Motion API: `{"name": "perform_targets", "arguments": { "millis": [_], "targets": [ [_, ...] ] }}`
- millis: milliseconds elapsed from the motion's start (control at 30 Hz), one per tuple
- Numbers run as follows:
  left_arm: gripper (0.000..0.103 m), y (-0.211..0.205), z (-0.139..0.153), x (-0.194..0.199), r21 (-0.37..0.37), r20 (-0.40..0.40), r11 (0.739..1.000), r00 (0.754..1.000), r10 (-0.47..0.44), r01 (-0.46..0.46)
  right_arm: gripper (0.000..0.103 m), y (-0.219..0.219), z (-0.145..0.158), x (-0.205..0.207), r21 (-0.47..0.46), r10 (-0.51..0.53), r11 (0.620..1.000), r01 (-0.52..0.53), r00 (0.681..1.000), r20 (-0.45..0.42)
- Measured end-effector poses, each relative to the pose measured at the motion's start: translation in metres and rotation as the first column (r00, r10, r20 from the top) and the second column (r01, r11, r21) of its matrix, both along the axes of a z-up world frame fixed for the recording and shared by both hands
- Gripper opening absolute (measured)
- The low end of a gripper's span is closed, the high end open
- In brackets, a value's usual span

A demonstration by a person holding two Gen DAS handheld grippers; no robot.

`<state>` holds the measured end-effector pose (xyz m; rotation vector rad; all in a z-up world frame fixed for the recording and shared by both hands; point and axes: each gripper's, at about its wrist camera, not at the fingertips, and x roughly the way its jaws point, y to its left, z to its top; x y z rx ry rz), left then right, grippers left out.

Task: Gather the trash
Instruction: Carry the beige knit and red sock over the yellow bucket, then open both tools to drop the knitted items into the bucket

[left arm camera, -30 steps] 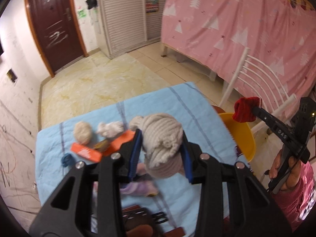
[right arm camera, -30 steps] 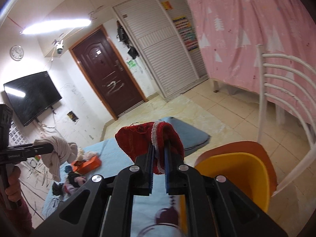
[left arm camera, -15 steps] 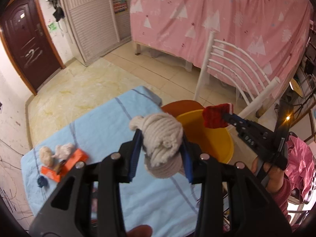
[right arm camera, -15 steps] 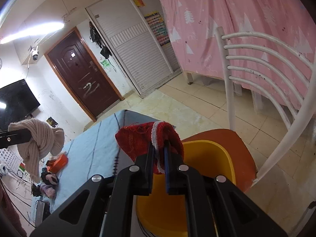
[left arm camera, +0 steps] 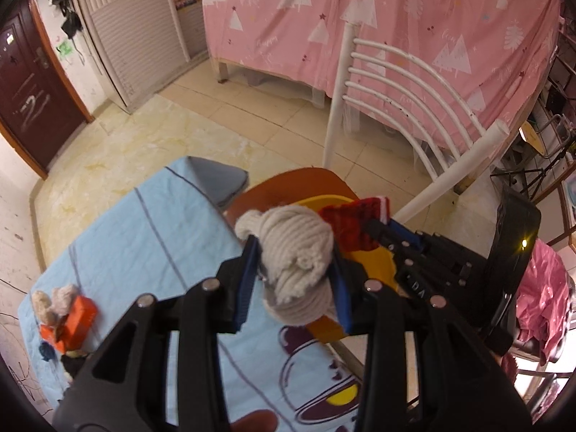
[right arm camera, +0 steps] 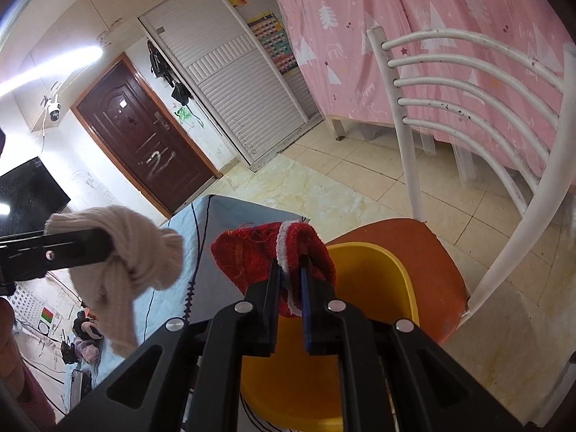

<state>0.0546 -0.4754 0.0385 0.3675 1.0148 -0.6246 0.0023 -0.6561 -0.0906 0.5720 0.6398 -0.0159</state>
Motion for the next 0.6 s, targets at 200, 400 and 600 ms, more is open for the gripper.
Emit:
{"name": "perform_targets", "arguments": {
  "millis": [200, 400, 600],
  "targets": [
    [0.055, -0.011, 0.000, 0.008, -0.014, -0.045, 1.000, 0.999, 0.013, -0.014, 0.016, -0.006, -0.005, 0.002, 0.010, -0.006, 1.000, 0.006, 1.000, -0.014],
    [0.063, -0.008, 0.012, 0.006, -0.029, -0.010, 0.999, 0.999, 0.033, -0.033, 0.056, -0.002, -0.002, -0.001, 0.015, 0.003, 1.000, -0.004, 1.000, 0.011],
    [0.063, 0.006, 0.023, 0.003, -0.028, 0.033, 0.999, 0.998, 0.044, -0.043, 0.057, 0.009, 0.004, -0.001, 0.005, 0.032, 0.999, -0.032, 0.999, 0.027]
  ]
}}
